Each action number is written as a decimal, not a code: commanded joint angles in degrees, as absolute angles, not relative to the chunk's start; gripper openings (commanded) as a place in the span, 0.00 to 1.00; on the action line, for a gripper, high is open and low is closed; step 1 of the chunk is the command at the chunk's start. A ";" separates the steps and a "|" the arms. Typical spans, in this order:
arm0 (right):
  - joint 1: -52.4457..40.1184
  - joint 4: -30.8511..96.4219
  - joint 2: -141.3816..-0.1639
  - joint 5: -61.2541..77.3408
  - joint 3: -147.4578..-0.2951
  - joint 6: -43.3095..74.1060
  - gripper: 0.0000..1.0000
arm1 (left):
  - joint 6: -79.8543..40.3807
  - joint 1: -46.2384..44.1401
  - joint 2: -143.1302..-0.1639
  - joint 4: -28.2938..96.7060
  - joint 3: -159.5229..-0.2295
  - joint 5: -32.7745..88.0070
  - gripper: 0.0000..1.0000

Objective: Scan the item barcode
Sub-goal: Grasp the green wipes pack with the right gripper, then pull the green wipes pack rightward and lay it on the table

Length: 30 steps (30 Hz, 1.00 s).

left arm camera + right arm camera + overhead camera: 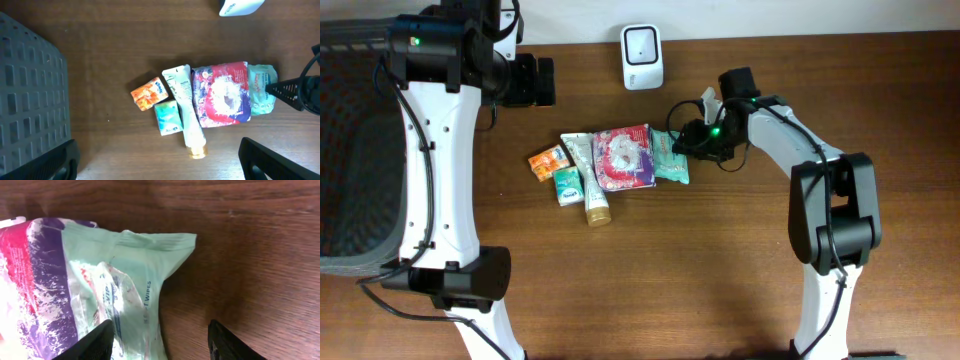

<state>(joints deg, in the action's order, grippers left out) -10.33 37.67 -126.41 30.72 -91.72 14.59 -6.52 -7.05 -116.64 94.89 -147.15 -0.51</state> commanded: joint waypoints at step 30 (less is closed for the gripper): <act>-14.20 74.89 -122.93 -24.73 -111.11 16.36 0.04 | -6.83 -6.96 -116.66 94.83 -147.04 -0.89 0.99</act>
<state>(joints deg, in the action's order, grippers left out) -13.98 73.23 -125.05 -14.20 -110.39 14.22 -6.52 -7.05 -116.64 94.89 -147.15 -0.51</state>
